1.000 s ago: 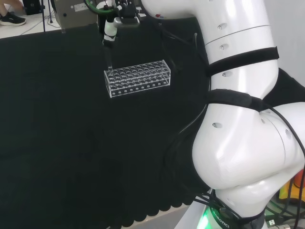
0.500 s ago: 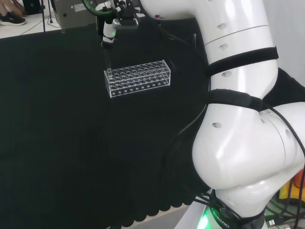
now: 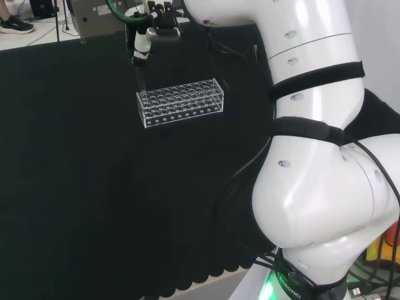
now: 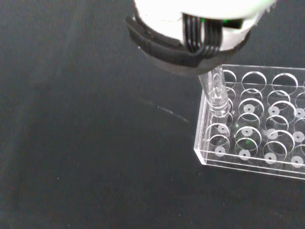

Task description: Put the test tube back in the rack.

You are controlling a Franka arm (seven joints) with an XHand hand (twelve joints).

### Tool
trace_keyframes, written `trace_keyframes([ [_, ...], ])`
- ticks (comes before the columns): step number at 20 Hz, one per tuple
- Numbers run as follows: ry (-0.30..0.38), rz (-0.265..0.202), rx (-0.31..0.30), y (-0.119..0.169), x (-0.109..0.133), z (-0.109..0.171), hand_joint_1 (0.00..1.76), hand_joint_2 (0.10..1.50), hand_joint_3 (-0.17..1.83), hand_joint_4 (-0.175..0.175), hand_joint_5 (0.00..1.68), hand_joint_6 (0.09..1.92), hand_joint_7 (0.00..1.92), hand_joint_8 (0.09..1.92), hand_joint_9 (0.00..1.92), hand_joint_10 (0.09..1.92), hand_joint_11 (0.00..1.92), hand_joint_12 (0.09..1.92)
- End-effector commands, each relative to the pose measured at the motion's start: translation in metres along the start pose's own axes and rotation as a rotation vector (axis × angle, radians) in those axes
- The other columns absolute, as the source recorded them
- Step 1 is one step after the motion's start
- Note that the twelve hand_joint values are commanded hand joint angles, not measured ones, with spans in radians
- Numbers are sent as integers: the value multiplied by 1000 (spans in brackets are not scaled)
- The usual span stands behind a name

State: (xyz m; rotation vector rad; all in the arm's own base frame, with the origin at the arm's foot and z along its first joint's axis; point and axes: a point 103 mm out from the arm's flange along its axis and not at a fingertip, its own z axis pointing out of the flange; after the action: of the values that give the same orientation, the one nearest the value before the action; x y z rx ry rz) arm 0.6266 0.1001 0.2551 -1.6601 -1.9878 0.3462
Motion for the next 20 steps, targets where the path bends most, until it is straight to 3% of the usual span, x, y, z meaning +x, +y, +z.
trace_keyframes([
  [1, 4, 0, 1, 0, 0, 3, 1431, 709, 481, -175, 1361, 237, 1408, 701, 1359, 304, 891, 1142],
  [11, 24, 13, 22, 6, -8, 23, 1430, 709, 481, -175, 1362, 236, 1408, 701, 1360, 303, 890, 1142],
  [20, 31, 22, 33, 6, -10, 25, 1431, 709, 481, -175, 1362, 234, 1408, 700, 1360, 302, 889, 1142],
])
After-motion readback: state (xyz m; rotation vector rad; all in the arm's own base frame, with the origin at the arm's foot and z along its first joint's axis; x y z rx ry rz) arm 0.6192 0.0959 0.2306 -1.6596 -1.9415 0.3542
